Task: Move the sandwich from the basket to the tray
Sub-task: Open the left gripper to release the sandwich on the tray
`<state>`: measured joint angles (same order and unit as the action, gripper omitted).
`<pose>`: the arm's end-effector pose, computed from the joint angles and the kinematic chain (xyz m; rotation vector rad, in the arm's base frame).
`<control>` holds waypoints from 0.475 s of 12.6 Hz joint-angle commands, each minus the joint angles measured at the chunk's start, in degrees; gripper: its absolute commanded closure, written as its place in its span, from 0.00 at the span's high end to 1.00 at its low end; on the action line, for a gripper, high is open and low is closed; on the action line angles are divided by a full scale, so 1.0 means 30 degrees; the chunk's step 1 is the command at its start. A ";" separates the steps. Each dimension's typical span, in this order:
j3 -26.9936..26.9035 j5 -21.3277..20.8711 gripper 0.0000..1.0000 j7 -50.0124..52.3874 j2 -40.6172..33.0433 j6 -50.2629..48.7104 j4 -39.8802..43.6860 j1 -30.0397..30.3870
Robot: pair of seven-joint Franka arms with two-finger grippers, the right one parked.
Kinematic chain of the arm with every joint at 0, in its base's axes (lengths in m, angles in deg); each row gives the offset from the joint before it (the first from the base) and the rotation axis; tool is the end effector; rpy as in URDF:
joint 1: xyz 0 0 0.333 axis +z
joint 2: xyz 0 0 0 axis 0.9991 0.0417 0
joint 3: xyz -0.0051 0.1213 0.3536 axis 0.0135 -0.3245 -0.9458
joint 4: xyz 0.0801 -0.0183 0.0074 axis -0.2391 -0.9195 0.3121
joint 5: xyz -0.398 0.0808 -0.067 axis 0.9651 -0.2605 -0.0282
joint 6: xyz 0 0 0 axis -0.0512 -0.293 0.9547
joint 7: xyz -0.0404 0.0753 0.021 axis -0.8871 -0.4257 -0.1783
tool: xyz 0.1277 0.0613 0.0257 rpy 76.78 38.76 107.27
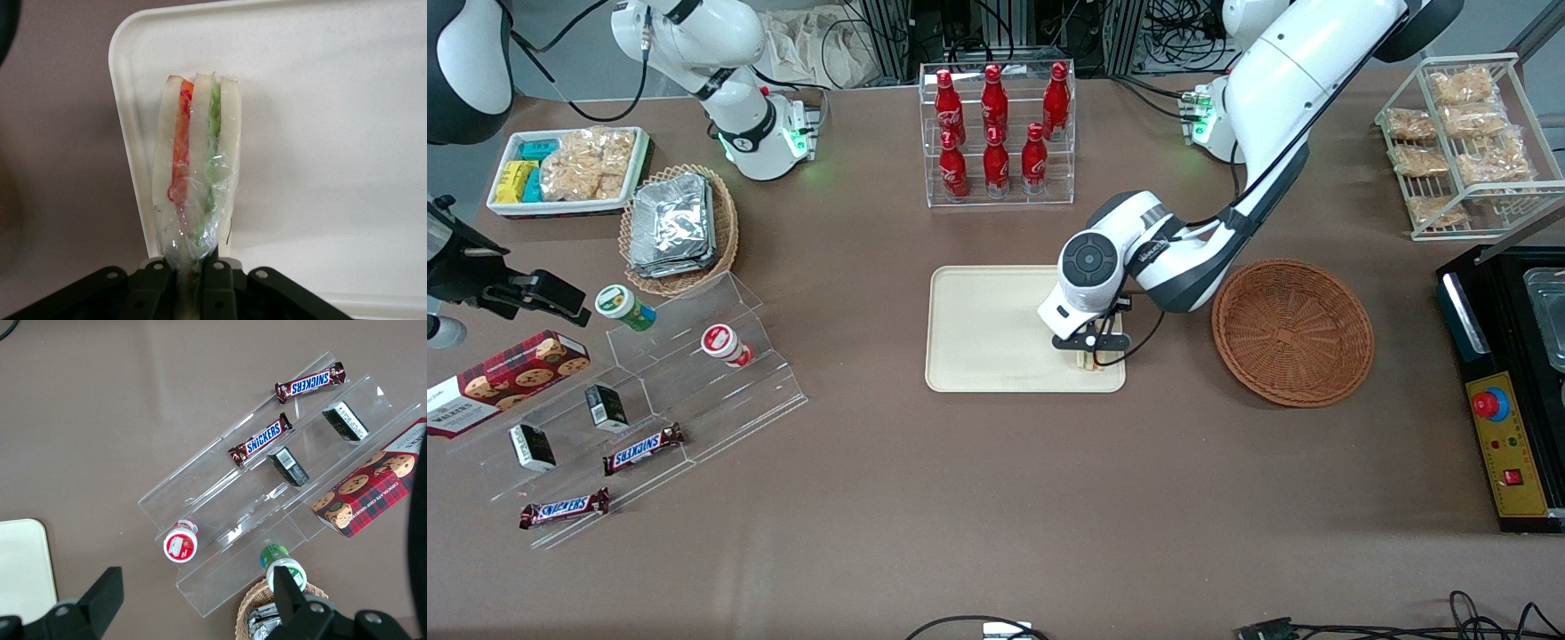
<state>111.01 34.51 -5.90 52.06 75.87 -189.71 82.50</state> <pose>0.5069 -0.3904 0.2401 -2.9971 0.1121 0.3162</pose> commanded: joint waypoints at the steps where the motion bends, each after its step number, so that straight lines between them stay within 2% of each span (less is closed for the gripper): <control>1: 0.0083 -0.0403 0.78 0.0794 0.0244 0.0030 0.0402 -0.0112; 2: 0.0083 -0.0403 1.00 0.0853 0.0245 0.0030 0.0402 -0.0112; 6: 0.0083 -0.0081 1.00 0.1205 0.0012 -0.0379 0.0519 0.0064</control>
<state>111.01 34.51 -3.59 52.10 75.85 -189.34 82.57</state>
